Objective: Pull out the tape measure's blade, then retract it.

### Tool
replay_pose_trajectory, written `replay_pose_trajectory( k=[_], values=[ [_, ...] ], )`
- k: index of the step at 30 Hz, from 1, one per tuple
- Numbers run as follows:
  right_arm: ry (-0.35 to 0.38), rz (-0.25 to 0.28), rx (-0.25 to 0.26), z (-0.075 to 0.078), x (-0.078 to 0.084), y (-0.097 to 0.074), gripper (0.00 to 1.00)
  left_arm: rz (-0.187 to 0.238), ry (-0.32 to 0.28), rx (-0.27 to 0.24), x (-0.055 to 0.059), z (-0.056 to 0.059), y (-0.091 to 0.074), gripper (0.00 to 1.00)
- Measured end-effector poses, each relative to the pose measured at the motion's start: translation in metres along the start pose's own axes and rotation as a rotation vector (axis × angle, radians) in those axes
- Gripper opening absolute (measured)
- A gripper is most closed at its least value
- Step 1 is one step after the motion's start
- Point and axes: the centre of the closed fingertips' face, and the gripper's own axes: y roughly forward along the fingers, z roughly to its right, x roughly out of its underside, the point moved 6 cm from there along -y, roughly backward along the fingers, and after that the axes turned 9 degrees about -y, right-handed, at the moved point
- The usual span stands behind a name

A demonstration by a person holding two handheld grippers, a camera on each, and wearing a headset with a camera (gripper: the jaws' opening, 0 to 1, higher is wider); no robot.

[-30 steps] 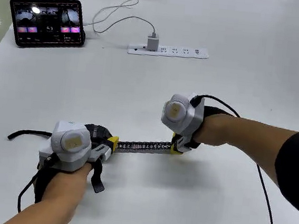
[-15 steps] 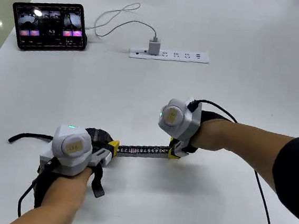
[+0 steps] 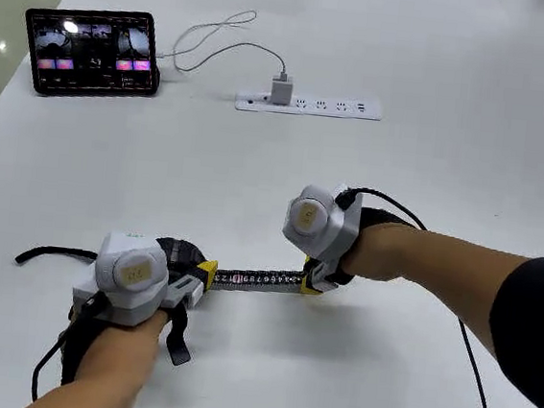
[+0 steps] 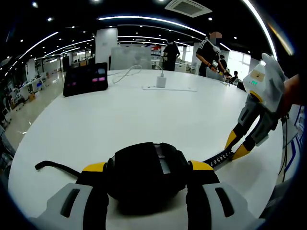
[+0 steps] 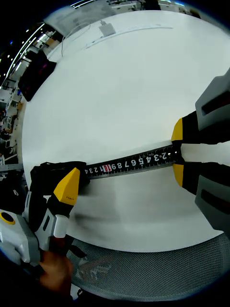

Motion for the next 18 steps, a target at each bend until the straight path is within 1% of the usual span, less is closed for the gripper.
replay_pose_trajectory(
  k=[18],
  values=[
    [-0.004,0.002,-0.004,0.0003,-0.01,0.0032,0.09,-0.002,-0.002,0.001,0.0002,-0.0004,0.0004,0.61]
  ],
)
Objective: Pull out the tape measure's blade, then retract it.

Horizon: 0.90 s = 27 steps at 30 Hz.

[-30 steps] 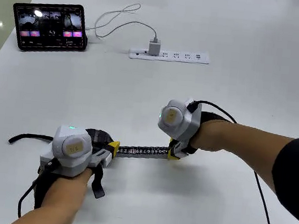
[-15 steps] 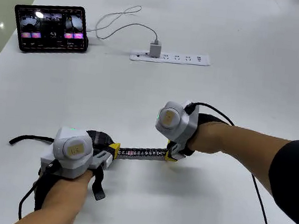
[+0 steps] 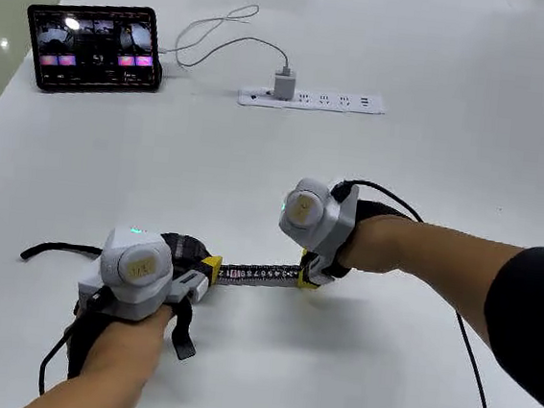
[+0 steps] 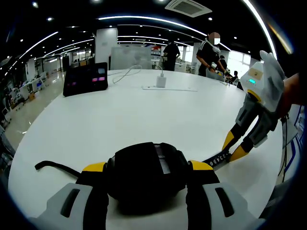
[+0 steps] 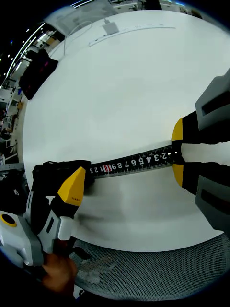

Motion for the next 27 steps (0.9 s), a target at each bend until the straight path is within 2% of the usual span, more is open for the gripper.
replay_pose_trajectory(
  k=[27],
  values=[
    [0.003,0.024,0.004,0.0,-0.014,0.005,0.09,0.0,-0.001,0.0,0.0,0.0,-0.001,0.61]
  ],
)
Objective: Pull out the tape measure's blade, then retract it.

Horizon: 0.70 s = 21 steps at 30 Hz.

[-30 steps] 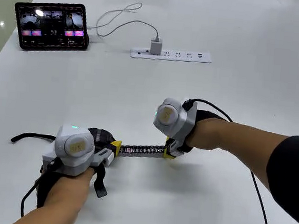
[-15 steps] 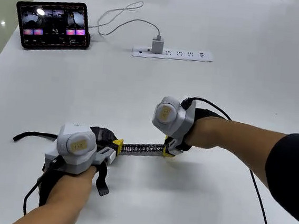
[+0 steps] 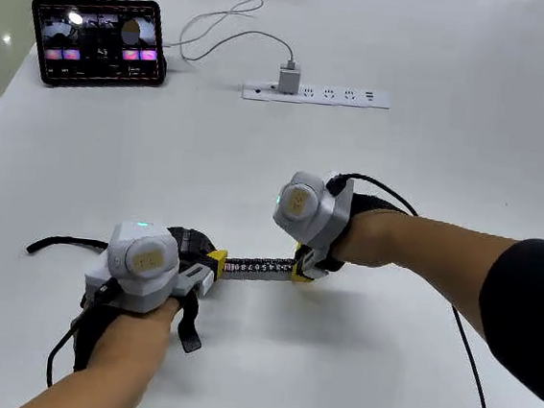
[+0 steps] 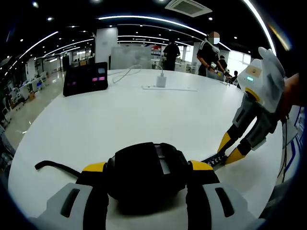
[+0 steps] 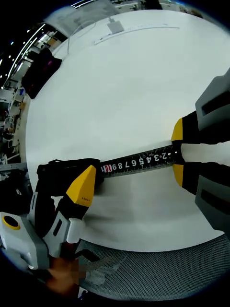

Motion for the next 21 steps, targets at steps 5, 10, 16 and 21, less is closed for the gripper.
replay_pose_trajectory(
  k=[5,10,16,21],
  values=[
    [0.004,0.005,-0.002,0.0007,-0.0021,0.0008,0.09,-0.002,0.001,0.0,-0.0001,0.0,0.0003,0.61],
    [0.007,0.008,-0.003,0.001,-0.0046,0.0014,0.09,-0.003,-0.002,0.001,0.0001,-0.0001,0.0002,0.61],
    [0.012,0.016,-0.005,-0.0003,-0.0064,0.0019,0.09,0.0,-0.005,0.005,0.0003,-0.0001,-0.0003,0.61],
    [0.008,0.03,-0.004,-0.0009,-0.0081,0.0019,0.09,-0.002,-0.005,0.007,0.0003,-0.0003,0.0001,0.61]
  ],
)
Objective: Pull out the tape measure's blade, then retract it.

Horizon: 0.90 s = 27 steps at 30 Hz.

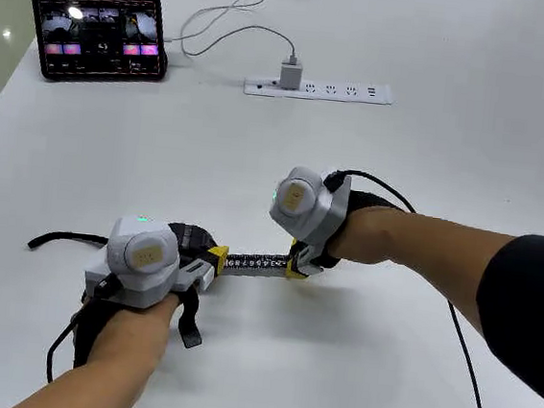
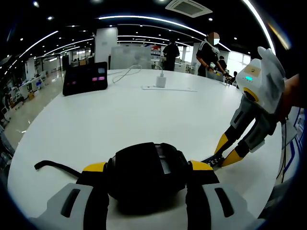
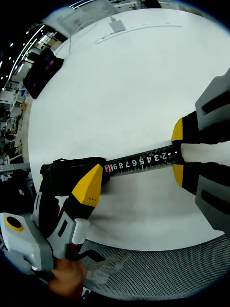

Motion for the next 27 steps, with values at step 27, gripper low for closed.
replay_pose_trajectory(
  k=[27],
  values=[
    [-0.015,0.015,-0.003,0.0,-0.016,0.006,0.09,-0.005,-0.005,0.002,0.0,0.0,0.0,0.61]
  ],
)
